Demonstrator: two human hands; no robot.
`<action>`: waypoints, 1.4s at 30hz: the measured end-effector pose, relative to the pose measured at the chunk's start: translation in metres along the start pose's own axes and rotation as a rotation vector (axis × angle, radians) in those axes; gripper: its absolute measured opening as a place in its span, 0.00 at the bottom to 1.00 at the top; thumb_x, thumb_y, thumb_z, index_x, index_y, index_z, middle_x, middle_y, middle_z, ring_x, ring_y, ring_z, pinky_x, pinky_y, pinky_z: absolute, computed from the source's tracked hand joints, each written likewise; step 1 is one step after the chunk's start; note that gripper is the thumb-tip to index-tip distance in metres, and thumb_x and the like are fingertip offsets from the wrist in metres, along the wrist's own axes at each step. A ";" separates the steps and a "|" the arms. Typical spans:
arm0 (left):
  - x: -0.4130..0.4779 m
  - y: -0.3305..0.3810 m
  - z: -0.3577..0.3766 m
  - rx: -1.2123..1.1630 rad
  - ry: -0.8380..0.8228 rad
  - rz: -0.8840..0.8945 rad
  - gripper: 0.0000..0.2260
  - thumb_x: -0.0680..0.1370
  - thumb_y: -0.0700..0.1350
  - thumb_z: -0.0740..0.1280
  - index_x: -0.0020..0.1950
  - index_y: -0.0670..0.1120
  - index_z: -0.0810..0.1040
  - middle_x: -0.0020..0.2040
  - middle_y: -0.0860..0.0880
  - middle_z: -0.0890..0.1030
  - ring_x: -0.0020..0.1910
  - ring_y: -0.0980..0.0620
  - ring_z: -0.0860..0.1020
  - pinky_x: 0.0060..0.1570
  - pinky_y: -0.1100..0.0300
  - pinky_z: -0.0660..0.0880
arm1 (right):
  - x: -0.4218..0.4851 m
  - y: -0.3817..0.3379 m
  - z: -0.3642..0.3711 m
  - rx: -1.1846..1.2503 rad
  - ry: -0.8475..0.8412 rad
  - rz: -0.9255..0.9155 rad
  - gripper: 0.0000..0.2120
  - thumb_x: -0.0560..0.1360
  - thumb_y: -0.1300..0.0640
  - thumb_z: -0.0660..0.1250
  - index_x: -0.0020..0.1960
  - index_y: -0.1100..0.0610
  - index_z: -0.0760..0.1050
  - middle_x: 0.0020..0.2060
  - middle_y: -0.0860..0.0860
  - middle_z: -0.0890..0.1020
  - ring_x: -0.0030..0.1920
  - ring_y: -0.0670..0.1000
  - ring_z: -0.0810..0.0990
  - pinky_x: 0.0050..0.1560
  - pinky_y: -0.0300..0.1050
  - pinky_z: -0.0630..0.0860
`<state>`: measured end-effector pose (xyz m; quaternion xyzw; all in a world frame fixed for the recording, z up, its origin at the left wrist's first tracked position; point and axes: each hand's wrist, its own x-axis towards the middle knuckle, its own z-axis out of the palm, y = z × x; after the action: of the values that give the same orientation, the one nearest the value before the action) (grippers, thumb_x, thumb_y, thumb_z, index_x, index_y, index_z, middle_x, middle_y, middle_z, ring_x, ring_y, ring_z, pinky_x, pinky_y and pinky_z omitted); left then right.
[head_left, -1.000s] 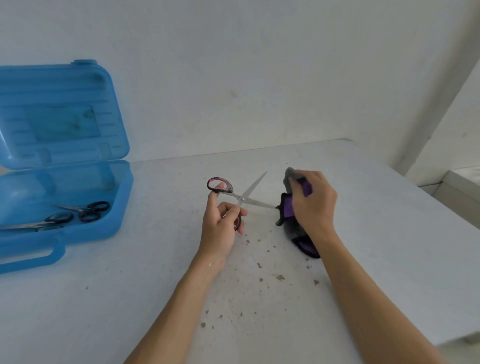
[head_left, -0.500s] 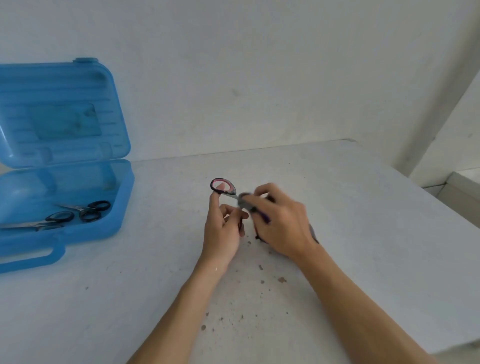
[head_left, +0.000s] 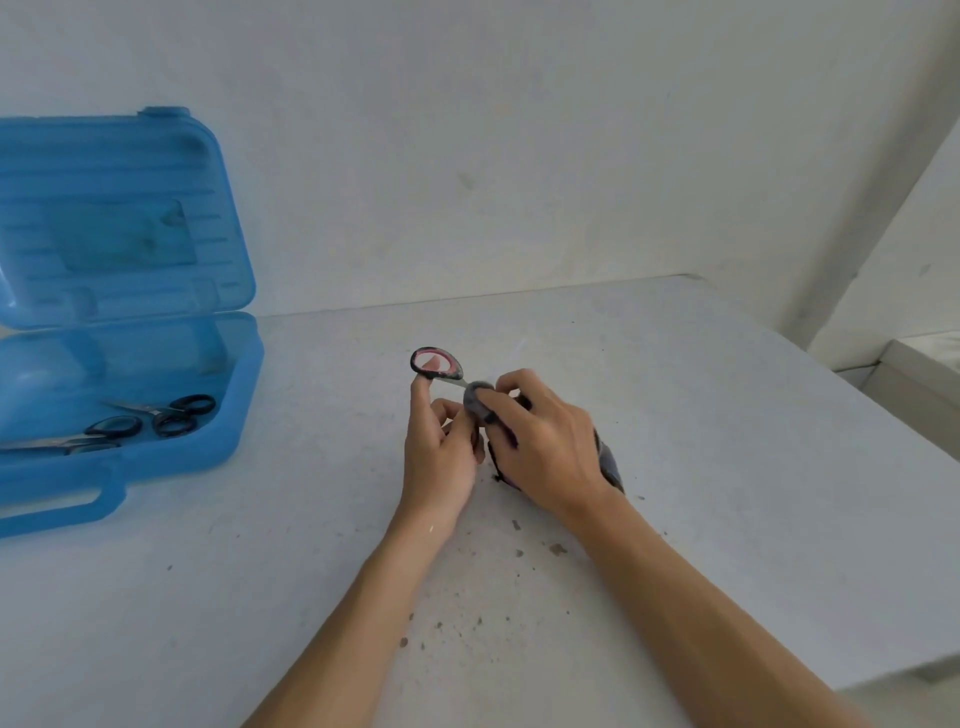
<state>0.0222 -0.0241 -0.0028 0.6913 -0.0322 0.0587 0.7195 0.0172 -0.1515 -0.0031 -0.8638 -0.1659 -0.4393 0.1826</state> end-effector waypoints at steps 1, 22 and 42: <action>0.000 0.001 -0.001 -0.024 0.007 -0.014 0.20 0.83 0.37 0.62 0.72 0.56 0.68 0.37 0.47 0.74 0.30 0.53 0.73 0.34 0.59 0.73 | 0.000 0.001 0.004 0.014 -0.022 -0.014 0.07 0.74 0.63 0.73 0.51 0.56 0.85 0.45 0.52 0.81 0.33 0.49 0.79 0.22 0.40 0.67; 0.008 0.011 -0.018 -0.116 0.179 0.007 0.17 0.84 0.36 0.59 0.71 0.51 0.68 0.42 0.46 0.80 0.30 0.52 0.71 0.32 0.66 0.72 | -0.004 0.031 0.010 -0.157 -0.012 0.233 0.06 0.73 0.65 0.75 0.49 0.59 0.84 0.44 0.53 0.80 0.30 0.55 0.76 0.23 0.42 0.69; 0.005 0.019 -0.009 -0.645 -0.215 -0.256 0.05 0.84 0.37 0.61 0.53 0.46 0.74 0.39 0.47 0.77 0.28 0.53 0.69 0.30 0.63 0.68 | 0.026 0.008 -0.033 1.253 -0.143 1.255 0.07 0.80 0.61 0.68 0.51 0.65 0.83 0.39 0.59 0.85 0.34 0.52 0.83 0.32 0.41 0.80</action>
<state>0.0248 -0.0141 0.0164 0.4293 -0.0378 -0.1182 0.8946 0.0120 -0.1708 0.0348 -0.5625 0.1174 -0.0320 0.8178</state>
